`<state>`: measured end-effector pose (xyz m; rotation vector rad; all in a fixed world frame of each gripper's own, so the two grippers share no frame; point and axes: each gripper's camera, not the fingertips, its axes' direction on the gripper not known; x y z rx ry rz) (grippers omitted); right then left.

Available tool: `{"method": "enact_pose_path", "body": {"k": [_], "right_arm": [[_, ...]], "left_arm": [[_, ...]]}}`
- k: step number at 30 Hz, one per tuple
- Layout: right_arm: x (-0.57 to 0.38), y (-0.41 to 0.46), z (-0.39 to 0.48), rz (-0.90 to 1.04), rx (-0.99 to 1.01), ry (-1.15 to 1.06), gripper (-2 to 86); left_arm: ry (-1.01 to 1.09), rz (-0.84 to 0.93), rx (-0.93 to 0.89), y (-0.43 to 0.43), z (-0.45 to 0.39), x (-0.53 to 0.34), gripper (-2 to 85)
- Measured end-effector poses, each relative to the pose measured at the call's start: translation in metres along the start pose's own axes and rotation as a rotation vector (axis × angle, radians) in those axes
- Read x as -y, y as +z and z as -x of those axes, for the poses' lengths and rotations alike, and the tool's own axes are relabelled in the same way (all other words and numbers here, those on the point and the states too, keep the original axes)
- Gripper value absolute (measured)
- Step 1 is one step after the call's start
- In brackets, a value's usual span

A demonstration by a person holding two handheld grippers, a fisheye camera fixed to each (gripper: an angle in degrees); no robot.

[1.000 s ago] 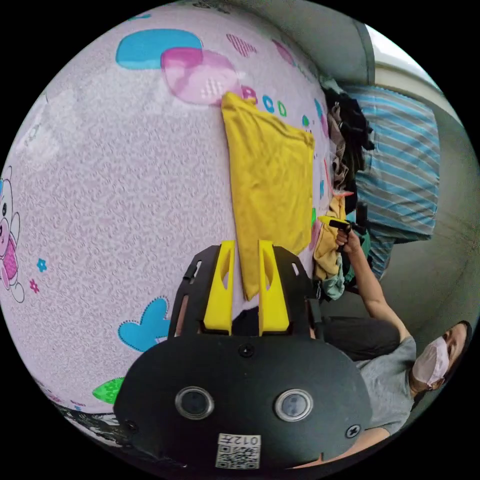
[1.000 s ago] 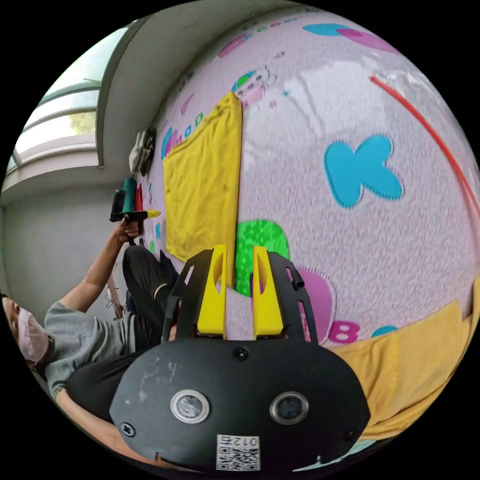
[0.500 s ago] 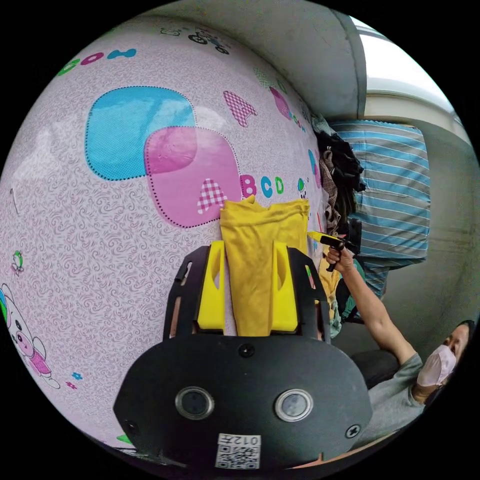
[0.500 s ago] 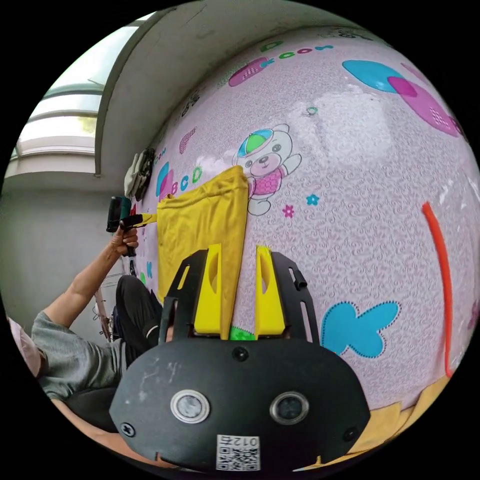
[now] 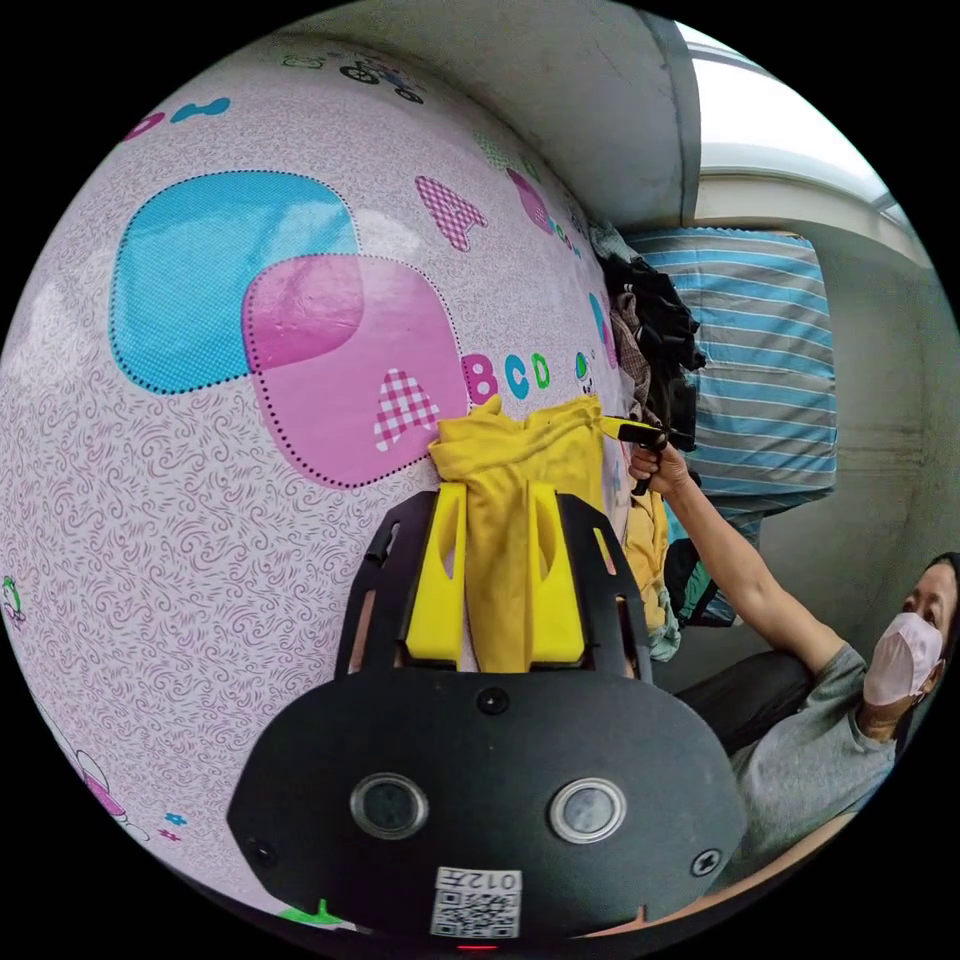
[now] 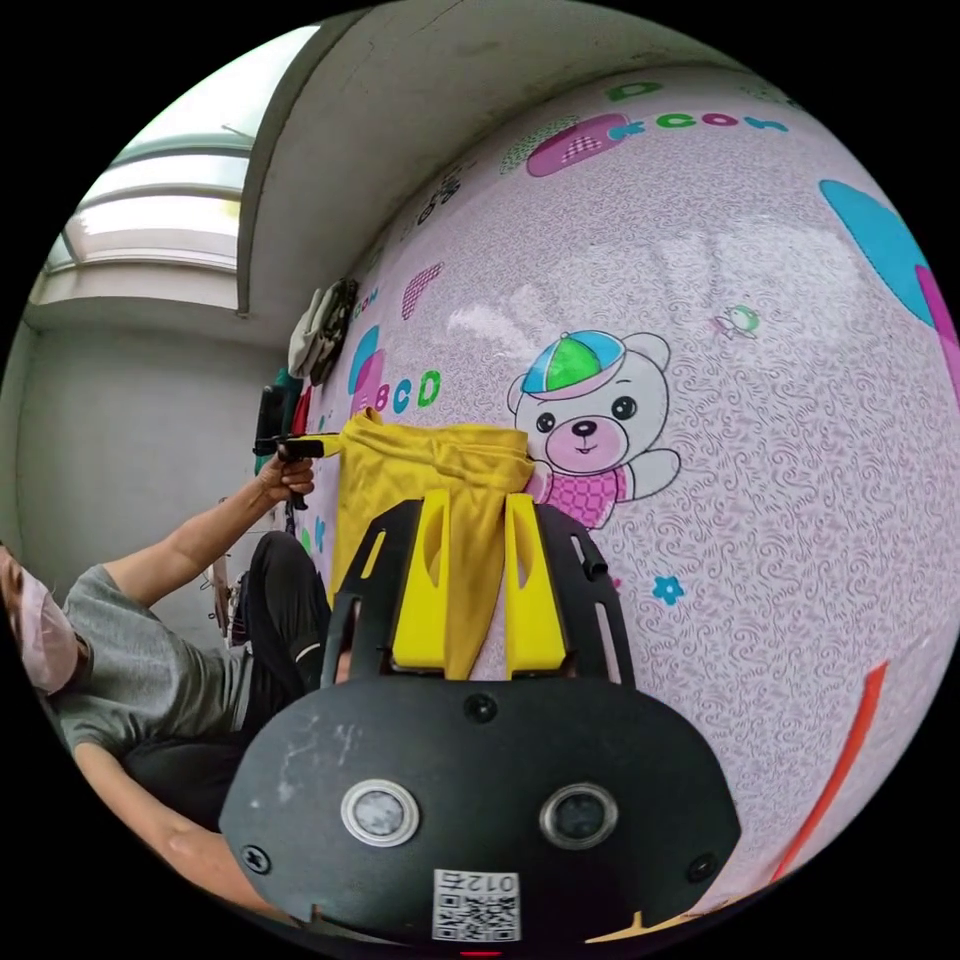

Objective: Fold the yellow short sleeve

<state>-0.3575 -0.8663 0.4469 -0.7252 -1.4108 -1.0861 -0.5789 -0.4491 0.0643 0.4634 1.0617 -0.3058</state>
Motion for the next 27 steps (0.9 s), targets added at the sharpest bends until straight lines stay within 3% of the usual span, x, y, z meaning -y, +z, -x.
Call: {"method": "enact_pose_path", "body": {"k": [14,27], "right_arm": [[0.003,0.119,0.002,0.003,0.019,-0.028,3.1],[-0.048,0.193,0.077,-0.225,0.07,-0.146,0.4]], "left_arm": [[-0.005,-0.022,-0.021,0.042,0.09,-0.072,3.3],[0.161,-0.238,-0.03,0.039,0.133,-0.221,1.4]]}}
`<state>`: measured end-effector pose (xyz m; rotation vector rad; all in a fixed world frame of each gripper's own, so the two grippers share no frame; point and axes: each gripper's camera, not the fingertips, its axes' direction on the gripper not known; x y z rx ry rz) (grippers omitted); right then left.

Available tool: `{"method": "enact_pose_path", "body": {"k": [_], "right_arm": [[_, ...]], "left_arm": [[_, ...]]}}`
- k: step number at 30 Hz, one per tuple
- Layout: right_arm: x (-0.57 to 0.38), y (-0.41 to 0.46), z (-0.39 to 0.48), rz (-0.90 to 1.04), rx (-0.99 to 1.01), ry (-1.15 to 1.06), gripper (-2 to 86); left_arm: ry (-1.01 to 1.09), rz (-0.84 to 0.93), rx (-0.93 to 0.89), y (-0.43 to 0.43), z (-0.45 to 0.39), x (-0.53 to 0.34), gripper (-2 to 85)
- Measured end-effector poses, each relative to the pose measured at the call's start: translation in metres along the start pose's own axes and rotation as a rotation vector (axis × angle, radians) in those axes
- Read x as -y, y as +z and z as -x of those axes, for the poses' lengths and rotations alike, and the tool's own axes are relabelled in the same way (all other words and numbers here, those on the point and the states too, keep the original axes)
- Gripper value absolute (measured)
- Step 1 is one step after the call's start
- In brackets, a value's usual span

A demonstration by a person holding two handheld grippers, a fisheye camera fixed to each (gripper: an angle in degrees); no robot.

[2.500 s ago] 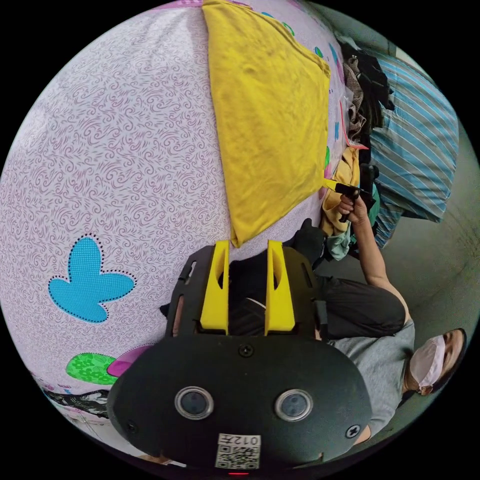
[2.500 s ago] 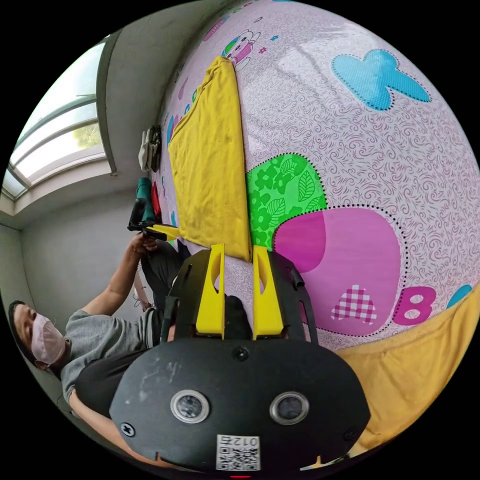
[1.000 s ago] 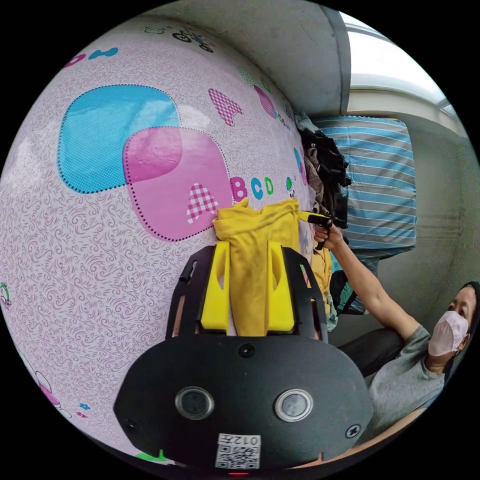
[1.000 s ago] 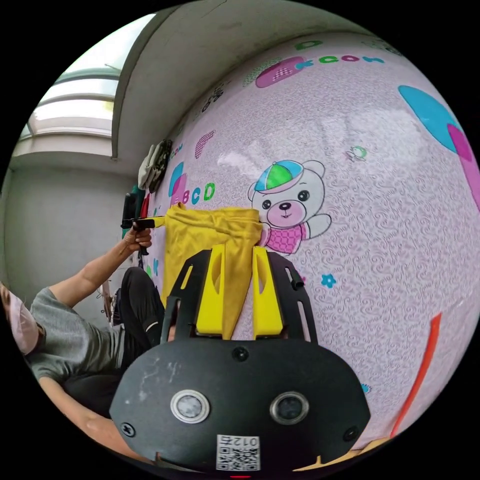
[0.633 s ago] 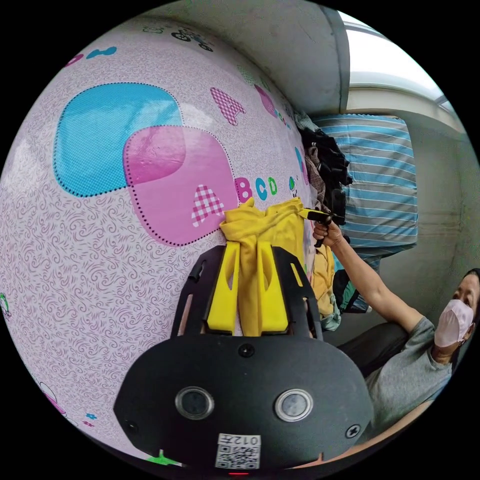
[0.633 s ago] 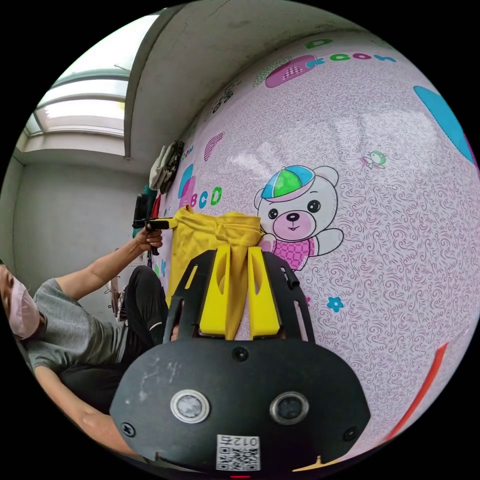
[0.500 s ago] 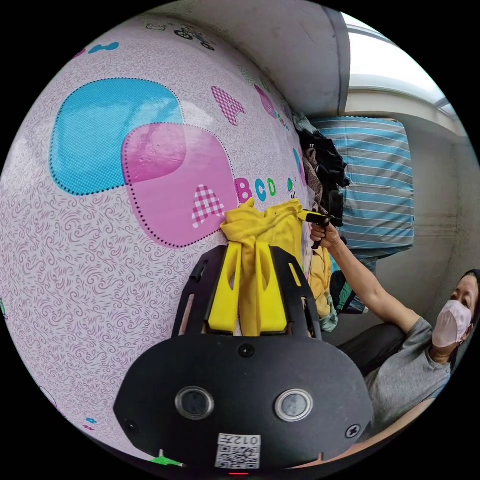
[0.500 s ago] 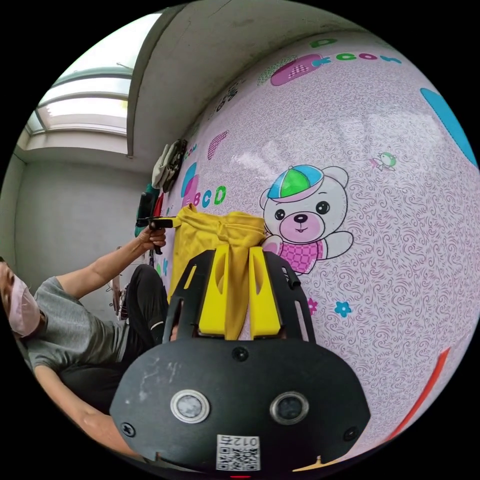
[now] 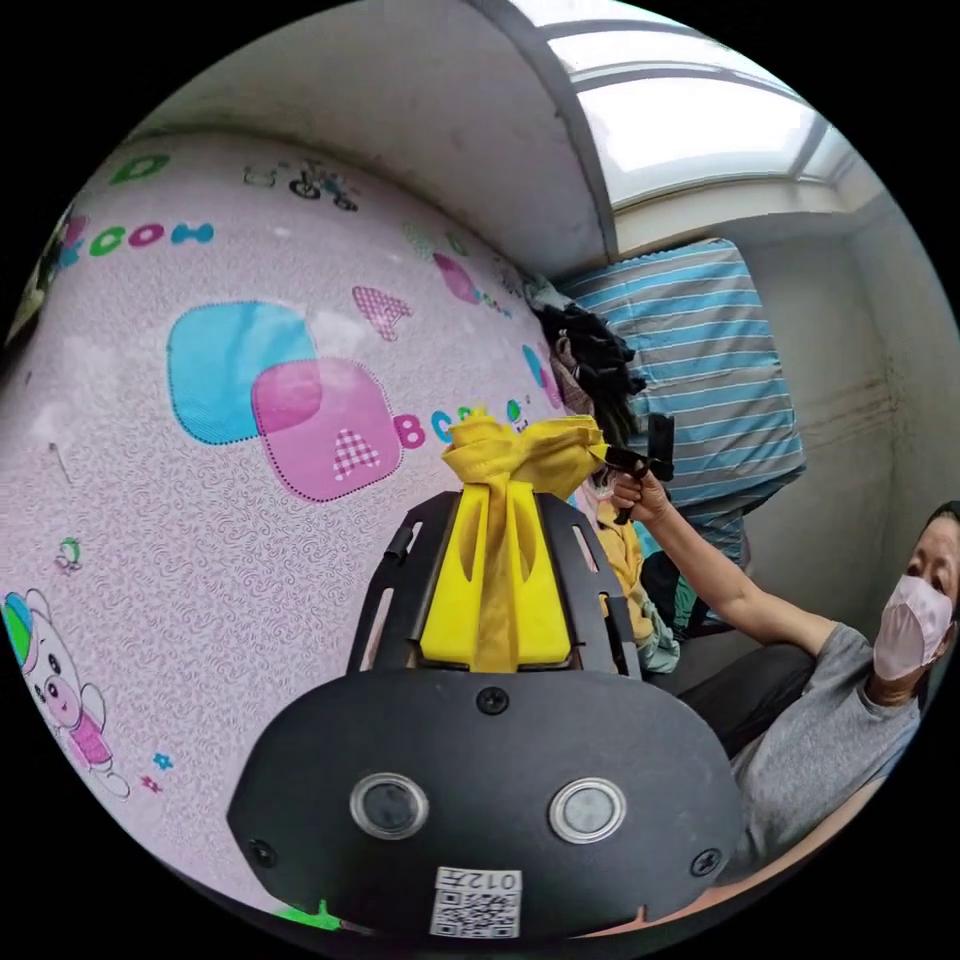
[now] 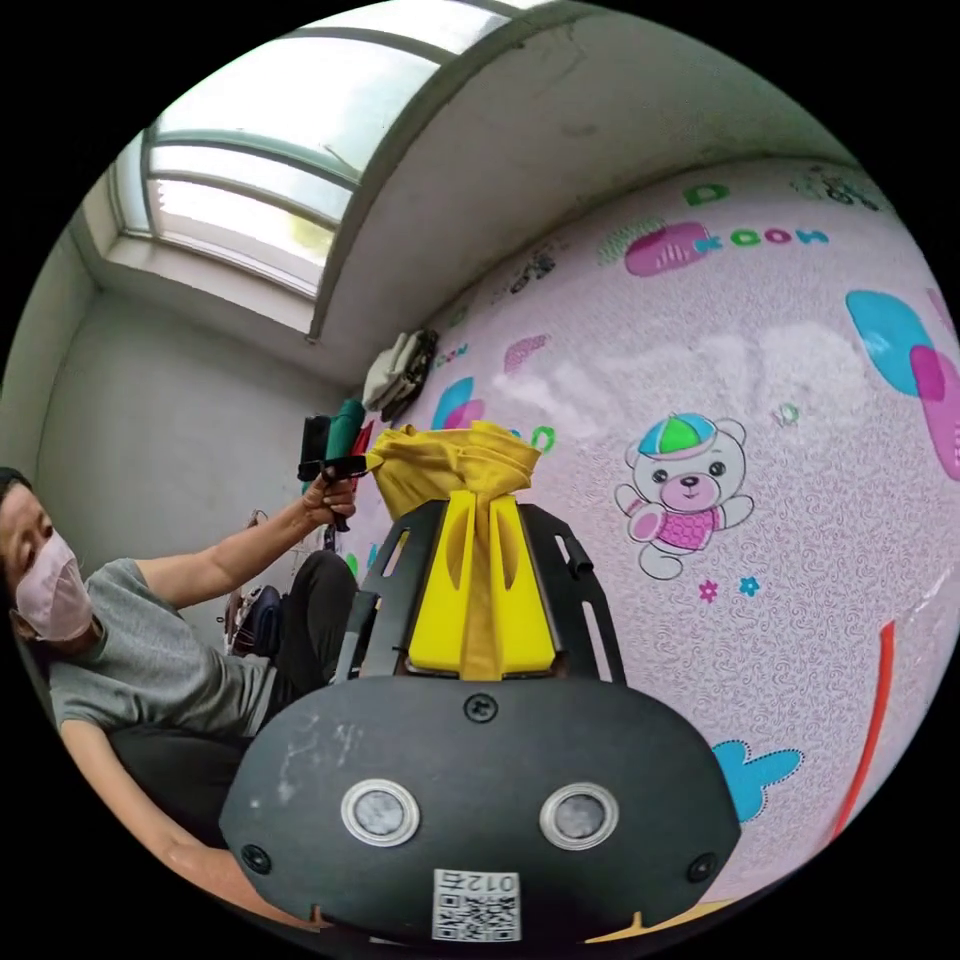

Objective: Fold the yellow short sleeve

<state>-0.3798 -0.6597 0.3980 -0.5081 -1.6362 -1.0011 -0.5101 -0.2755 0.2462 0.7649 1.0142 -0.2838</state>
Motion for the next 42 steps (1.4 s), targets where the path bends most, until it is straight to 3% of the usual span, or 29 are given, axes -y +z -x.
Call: {"method": "enact_pose_path", "body": {"k": [14,25,32,42], "right_arm": [[-0.029,0.186,0.192,-0.071,0.064,-0.389,0.3],[-0.051,0.423,0.367,0.1,0.16,-0.669,0.5],[-0.112,0.617,0.441,0.251,0.259,-0.793,0.5],[-0.226,0.835,0.437,0.37,0.409,-0.831,0.4]], "left_arm": [[0.206,-0.36,0.211,-0.135,0.003,-0.265,1.3],[0.187,-0.647,0.532,-0.236,0.013,-0.584,1.5],[0.068,-0.81,0.688,-0.244,0.041,-0.784,1.8],[-0.163,-0.942,0.922,-0.176,0.098,-1.022,1.9]]}}
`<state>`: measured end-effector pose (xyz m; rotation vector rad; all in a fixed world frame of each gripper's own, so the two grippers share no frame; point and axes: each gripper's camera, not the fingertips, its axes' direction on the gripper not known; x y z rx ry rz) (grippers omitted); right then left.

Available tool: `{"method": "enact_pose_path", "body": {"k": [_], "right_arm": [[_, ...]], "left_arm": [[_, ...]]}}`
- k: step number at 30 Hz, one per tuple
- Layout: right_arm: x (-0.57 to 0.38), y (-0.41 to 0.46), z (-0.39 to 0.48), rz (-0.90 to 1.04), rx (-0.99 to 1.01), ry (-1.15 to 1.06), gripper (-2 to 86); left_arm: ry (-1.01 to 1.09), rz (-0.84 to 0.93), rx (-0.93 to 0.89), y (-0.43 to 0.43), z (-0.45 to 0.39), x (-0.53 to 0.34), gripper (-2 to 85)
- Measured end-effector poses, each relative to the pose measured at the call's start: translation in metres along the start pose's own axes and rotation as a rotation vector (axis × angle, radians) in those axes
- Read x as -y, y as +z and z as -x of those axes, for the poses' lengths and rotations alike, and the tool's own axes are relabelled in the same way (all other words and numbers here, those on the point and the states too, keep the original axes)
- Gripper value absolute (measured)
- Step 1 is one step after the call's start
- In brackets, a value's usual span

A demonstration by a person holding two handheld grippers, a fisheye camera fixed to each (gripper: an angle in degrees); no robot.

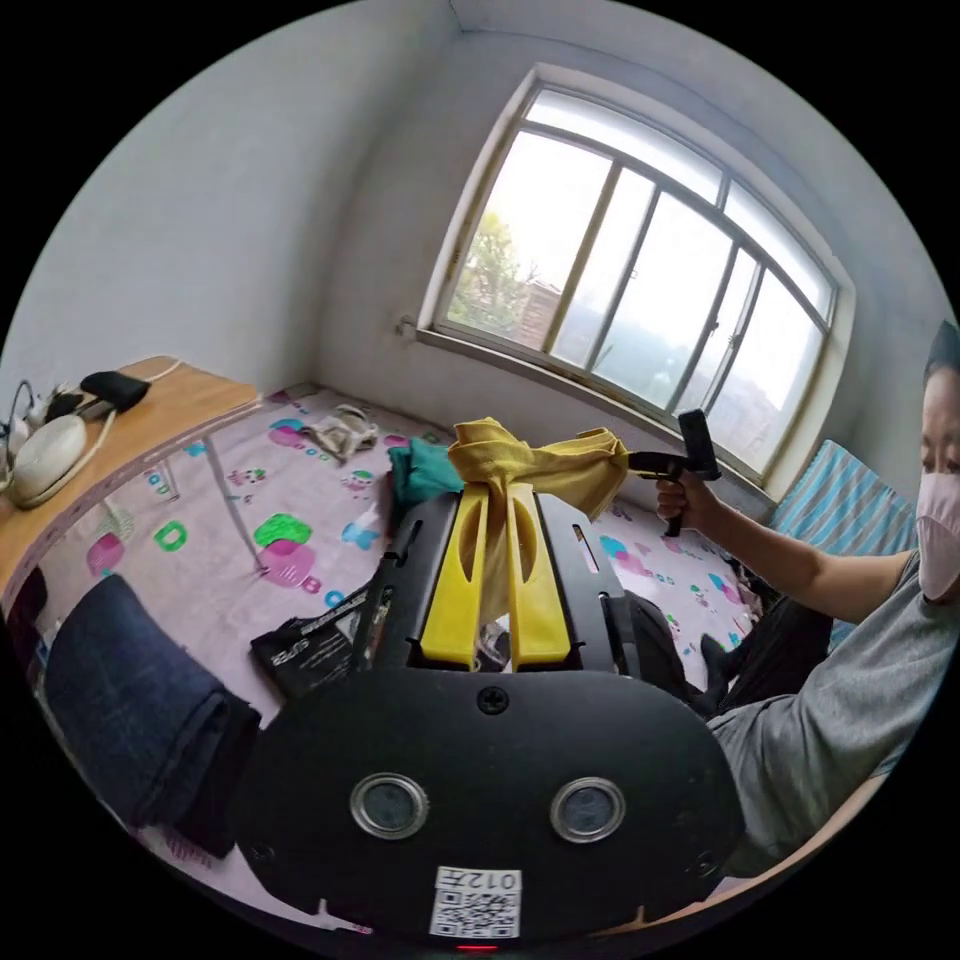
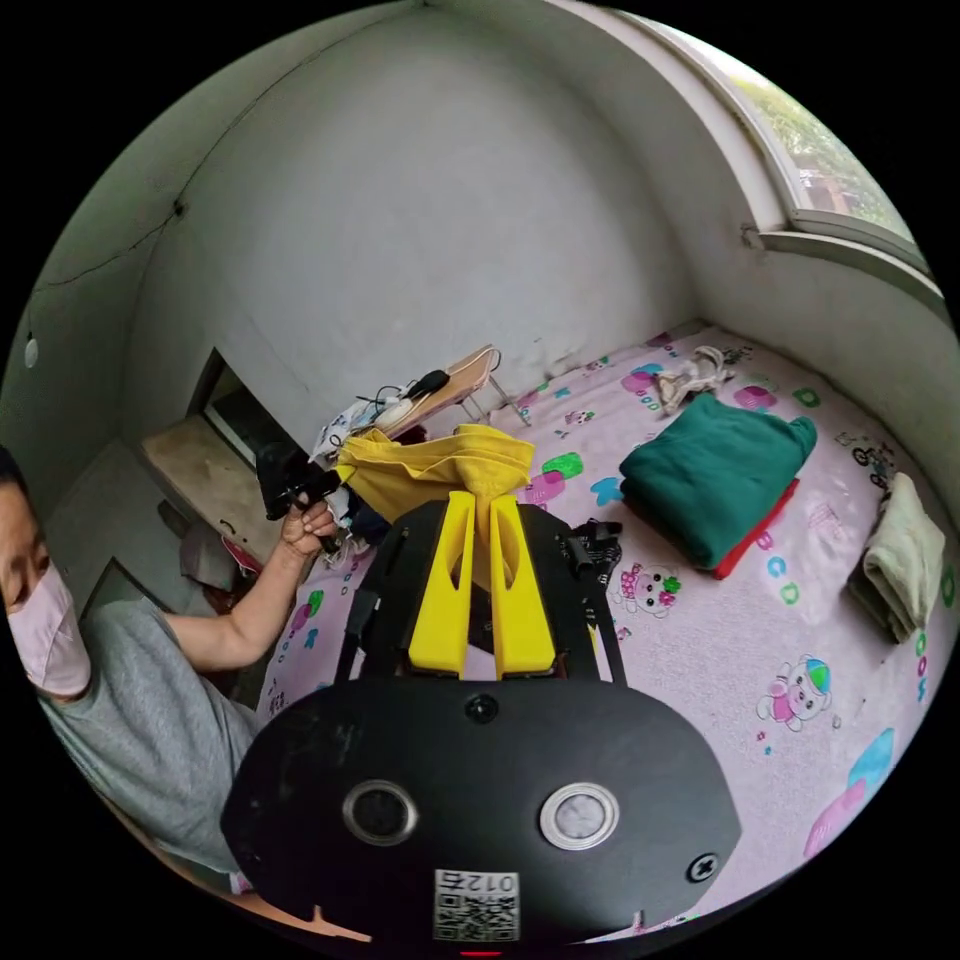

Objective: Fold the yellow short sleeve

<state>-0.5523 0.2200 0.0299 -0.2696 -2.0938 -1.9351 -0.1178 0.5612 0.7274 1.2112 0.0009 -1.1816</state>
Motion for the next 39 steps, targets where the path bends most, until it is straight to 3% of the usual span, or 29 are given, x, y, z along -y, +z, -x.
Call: {"method": "enact_pose_path", "body": {"k": [11,23,39], "right_arm": [[-0.063,0.157,-0.068,0.127,0.028,-0.046,0.4],[-0.114,0.273,-0.197,0.198,0.071,0.018,0.5],[-0.167,0.27,-0.258,0.162,0.15,-0.062,0.5]], "left_arm": [[-0.066,0.08,0.131,0.004,0.047,-0.161,1.8],[-0.204,0.234,0.176,0.086,0.117,-0.273,2.6],[-0.158,0.209,0.166,0.103,0.11,-0.354,2.9]]}}
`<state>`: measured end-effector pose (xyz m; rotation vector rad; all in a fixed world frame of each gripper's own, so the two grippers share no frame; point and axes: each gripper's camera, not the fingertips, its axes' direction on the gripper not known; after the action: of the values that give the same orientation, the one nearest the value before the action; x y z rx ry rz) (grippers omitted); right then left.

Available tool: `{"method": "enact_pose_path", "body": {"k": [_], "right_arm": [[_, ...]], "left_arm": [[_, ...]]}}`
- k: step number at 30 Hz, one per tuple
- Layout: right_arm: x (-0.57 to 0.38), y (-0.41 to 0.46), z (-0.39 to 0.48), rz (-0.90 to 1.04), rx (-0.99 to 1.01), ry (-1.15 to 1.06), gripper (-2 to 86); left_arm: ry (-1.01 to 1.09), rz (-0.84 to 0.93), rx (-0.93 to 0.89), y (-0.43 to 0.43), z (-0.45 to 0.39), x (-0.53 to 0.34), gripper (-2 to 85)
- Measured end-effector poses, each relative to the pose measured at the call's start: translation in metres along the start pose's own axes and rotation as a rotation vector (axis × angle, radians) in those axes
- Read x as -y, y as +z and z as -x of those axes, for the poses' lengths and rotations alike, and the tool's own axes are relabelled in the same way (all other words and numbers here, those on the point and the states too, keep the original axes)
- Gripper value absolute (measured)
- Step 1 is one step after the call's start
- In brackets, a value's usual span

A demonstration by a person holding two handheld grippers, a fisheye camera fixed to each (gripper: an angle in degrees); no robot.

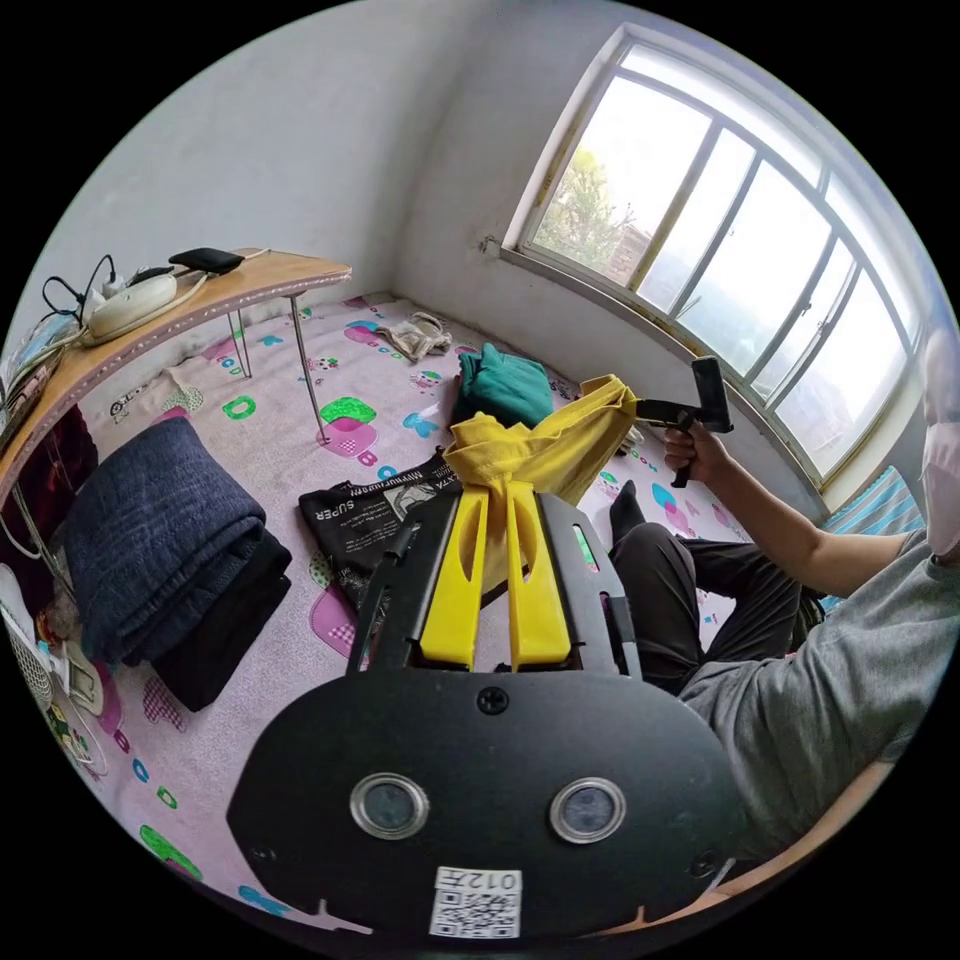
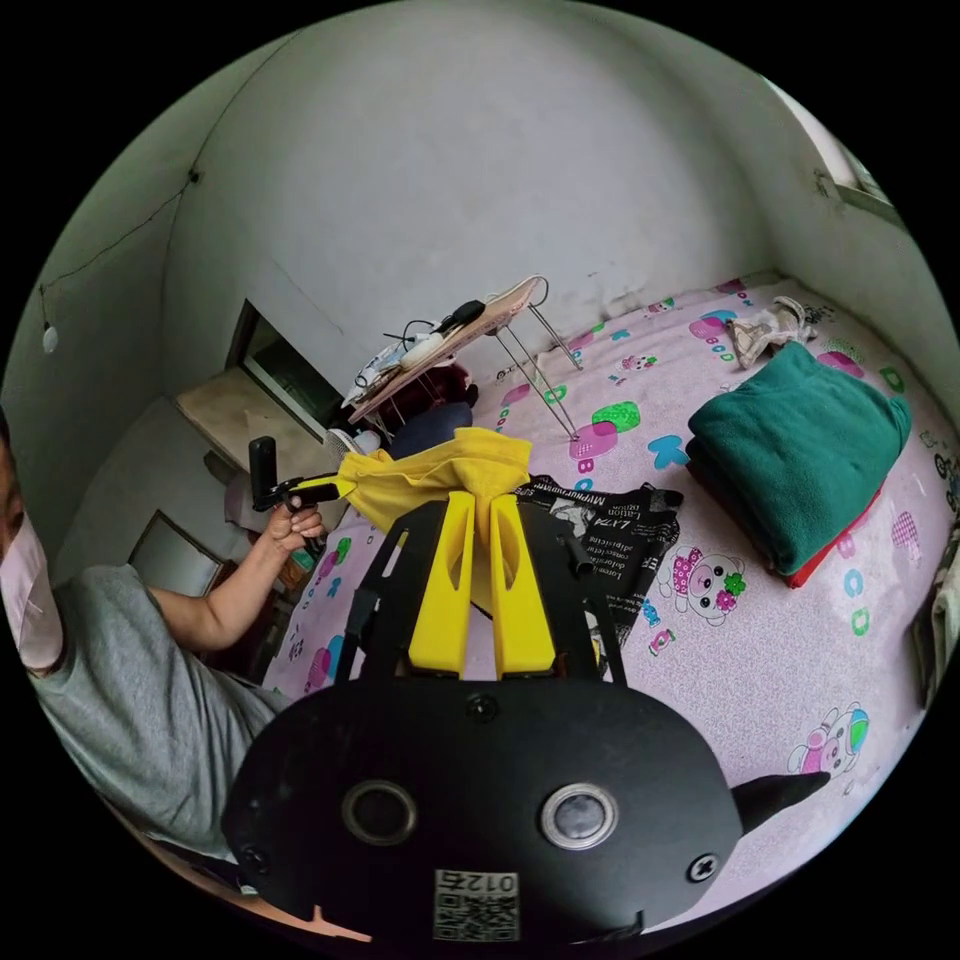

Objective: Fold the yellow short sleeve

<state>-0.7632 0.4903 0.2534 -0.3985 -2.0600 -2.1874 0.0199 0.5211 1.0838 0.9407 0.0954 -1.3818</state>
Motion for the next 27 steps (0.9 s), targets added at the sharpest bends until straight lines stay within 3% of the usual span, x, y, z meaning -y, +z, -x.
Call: {"method": "enact_pose_path", "body": {"k": [27], "right_arm": [[-0.074,0.012,-0.102,0.04,0.011,0.028,0.5]], "left_arm": [[-0.076,0.035,-0.029,0.072,0.046,-0.053,3.2]]}}
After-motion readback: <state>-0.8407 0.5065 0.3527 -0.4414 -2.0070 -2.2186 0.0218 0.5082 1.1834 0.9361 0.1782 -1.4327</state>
